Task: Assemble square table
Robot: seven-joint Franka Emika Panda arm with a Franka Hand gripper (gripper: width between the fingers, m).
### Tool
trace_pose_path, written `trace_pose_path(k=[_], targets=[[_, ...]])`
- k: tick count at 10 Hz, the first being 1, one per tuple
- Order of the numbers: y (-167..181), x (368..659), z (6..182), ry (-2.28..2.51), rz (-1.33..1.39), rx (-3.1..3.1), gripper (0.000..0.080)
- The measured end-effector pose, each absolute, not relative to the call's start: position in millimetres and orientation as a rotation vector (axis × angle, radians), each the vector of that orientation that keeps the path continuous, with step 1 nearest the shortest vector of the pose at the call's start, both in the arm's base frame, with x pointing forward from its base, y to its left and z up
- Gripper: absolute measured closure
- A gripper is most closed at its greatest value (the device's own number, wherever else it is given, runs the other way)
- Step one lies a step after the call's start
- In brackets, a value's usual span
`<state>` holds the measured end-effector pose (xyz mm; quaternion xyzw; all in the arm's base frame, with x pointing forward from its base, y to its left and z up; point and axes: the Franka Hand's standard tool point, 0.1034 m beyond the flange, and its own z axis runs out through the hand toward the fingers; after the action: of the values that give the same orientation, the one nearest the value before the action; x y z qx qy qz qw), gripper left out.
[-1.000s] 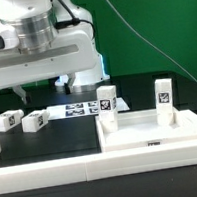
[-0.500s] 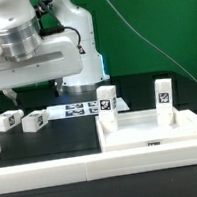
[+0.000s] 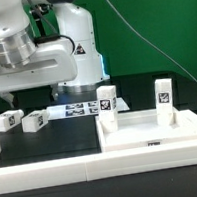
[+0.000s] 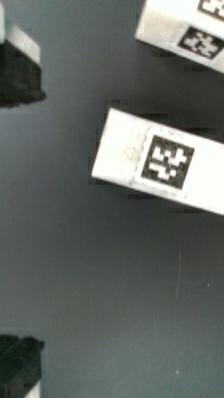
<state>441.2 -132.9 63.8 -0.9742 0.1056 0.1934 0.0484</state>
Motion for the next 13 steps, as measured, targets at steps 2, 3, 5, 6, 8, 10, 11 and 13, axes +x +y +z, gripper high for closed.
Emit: trace_pose_path(k=[2, 3, 5, 6, 8, 10, 11, 13], targets=[[-147.4, 431.2, 59.7, 0.522, 0.637, -2.936, 0.015], [-158.5, 427.8, 55.7, 0.557, 0.668, -2.929, 0.015], [-156.1, 427.2, 54.3, 0.539, 0.69, -2.924, 0.015], [-156.6, 426.8, 53.2, 0.535, 0.692, -2.925, 0.015], [-161.2, 418.4, 48.5, 0.491, 0.819, -2.869, 0.015], [-160.8, 420.2, 42.8, 0.474, 0.957, -2.812, 0.015], [-157.4, 415.0, 43.1, 0.465, 1.067, -2.756, 0.015], [-152.2, 411.5, 40.4, 0.445, 1.235, -2.669, 0.015]])
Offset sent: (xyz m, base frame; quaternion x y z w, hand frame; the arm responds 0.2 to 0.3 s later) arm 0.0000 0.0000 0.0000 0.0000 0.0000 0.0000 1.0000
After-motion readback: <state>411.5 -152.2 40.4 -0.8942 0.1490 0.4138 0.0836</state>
